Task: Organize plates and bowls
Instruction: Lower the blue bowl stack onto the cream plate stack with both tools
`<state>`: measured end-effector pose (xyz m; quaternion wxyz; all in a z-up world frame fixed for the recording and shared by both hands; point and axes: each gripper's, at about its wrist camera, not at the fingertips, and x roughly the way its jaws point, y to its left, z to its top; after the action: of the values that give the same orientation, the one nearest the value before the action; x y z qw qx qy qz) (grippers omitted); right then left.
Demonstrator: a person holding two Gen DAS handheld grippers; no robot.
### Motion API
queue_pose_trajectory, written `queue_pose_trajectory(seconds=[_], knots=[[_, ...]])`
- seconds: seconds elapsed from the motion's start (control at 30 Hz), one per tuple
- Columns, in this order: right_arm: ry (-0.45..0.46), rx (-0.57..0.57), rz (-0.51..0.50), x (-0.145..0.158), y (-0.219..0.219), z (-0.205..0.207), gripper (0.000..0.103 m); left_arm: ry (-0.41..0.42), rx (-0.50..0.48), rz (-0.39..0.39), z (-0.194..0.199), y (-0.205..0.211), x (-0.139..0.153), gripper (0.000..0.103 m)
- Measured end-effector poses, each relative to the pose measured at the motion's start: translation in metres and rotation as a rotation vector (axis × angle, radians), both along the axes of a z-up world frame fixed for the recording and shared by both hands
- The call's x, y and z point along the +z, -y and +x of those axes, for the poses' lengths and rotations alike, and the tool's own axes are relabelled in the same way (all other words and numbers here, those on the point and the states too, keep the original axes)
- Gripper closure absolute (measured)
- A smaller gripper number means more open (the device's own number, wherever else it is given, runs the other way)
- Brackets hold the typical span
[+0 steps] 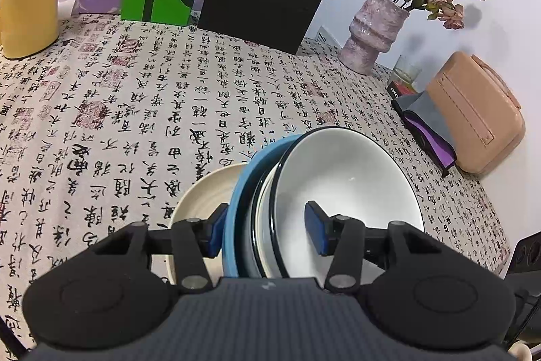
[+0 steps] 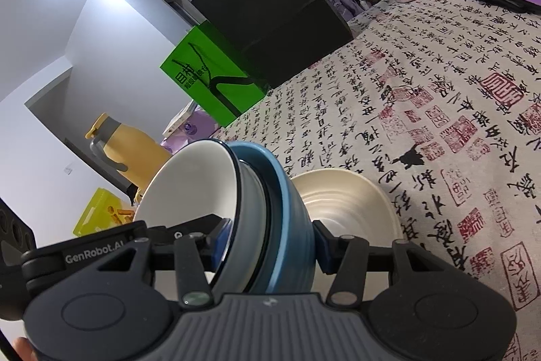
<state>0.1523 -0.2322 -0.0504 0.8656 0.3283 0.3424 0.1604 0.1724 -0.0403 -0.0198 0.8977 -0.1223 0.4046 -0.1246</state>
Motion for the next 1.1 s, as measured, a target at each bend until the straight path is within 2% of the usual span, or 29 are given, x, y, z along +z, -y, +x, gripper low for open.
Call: queue_pose_trajectory(seconds=[1.1], knots=[[-0.055,0.005,-0.049,-0.022,-0.001,0.013,0.053,-0.070,0.020,-0.020,0.014,0.001,-0.028,0.055]])
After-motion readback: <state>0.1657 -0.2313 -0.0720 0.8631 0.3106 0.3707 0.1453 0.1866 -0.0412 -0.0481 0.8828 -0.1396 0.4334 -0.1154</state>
